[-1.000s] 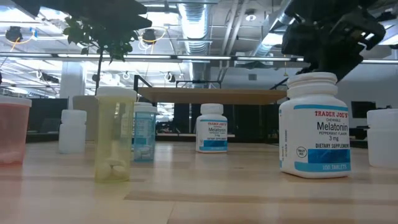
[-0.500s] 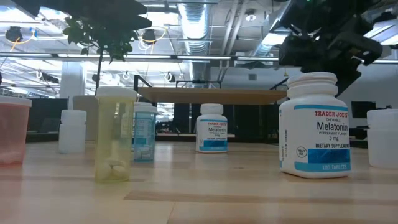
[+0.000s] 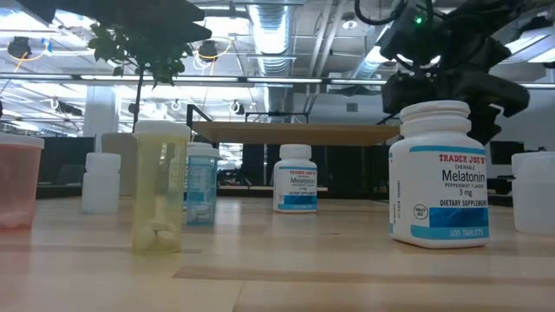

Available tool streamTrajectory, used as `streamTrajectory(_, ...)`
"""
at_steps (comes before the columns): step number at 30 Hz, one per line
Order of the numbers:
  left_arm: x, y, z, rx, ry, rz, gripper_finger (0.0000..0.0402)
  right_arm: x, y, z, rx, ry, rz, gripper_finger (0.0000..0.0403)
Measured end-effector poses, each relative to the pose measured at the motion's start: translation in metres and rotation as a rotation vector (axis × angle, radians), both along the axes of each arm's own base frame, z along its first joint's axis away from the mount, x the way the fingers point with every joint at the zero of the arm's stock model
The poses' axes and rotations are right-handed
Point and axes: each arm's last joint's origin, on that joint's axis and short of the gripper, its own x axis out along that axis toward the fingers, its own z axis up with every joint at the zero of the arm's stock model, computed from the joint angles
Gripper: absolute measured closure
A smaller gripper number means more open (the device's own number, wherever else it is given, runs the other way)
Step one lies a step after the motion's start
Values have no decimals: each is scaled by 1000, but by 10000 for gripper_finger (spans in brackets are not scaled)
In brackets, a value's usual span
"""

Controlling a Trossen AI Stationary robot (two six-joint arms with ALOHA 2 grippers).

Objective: Pick and place medicine bottles onto shelf by color
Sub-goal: Put the top white bottle on the shelf

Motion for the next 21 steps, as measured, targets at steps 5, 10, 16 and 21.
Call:
streamTrajectory(5,0,0,-1,1,8,0,168,1,0,1,1,-16,0,143)
streamTrajectory(10,0,0,-1,0,8,1,168,3,0,1,2,-28,0,156)
streamTrajectory(16,0,0,-1,-2,9,1,168,2,0,1,2,-24,0,207)
streamTrajectory(21,0,0,-1,-3,8,1,168,4,0,4,14,-41,-18,259)
